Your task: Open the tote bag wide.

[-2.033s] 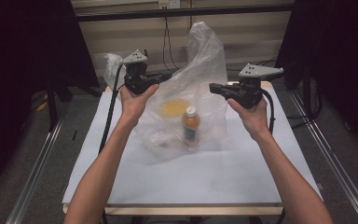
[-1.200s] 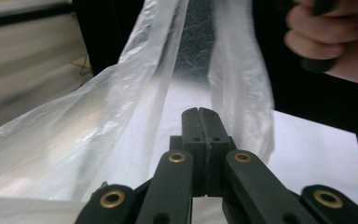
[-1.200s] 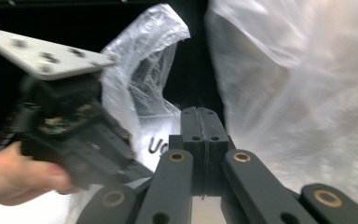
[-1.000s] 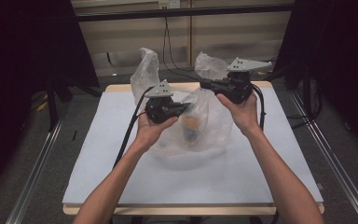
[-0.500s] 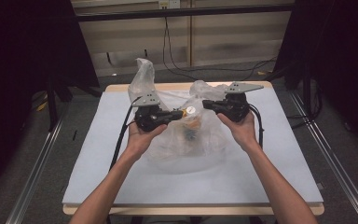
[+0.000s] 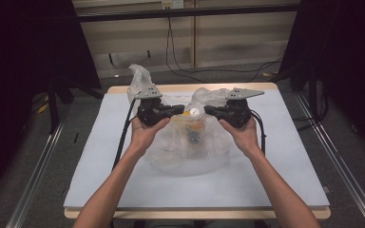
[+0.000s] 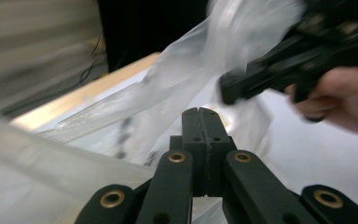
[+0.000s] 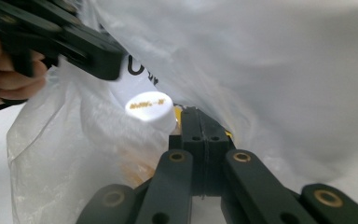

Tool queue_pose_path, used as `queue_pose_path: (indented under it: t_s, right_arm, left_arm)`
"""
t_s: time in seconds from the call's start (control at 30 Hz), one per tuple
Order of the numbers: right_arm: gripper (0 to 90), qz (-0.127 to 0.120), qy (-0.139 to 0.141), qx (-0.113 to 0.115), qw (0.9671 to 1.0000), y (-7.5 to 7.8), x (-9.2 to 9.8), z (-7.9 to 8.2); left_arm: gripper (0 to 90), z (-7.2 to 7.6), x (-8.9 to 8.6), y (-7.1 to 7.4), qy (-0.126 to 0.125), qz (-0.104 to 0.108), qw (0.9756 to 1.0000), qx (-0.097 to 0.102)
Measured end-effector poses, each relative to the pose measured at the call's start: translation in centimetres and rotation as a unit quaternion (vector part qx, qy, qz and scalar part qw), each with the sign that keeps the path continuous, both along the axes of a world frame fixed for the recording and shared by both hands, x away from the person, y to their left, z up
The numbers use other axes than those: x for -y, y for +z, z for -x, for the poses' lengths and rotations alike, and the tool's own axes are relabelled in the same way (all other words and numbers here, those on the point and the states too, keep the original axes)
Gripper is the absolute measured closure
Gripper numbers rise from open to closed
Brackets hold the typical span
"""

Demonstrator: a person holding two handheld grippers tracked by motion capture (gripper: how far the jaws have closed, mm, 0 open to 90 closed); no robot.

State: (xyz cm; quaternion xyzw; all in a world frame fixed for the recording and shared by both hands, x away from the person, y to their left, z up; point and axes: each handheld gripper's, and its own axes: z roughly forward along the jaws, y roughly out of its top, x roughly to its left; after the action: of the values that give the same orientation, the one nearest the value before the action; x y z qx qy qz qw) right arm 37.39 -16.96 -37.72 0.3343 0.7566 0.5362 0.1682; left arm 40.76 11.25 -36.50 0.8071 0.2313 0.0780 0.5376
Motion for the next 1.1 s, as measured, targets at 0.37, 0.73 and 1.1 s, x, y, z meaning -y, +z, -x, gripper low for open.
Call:
queue_pose_path:
  t_s: [0.37,0.73,1.1]
  right_arm:
    - [90.0,0.017,-0.007,-0.042,0.9989,-3.7,0.5,-0.9]
    - [90.0,0.036,-0.024,-0.099,0.9941,-8.4,1.7,-2.1]
    - [90.0,0.046,-0.043,-0.151,0.9866,-11.4,3.3,-2.8]
  left_arm:
    - [90.0,-0.5,-0.1,-4.6,-0.013,-0.046,0.9982,-0.036]
    - [90.0,-0.9,-1.2,-8.9,0.003,-0.102,0.9925,-0.068]
    - [90.0,-1.7,-2.9,-11.6,0.042,-0.157,0.9828,-0.089]
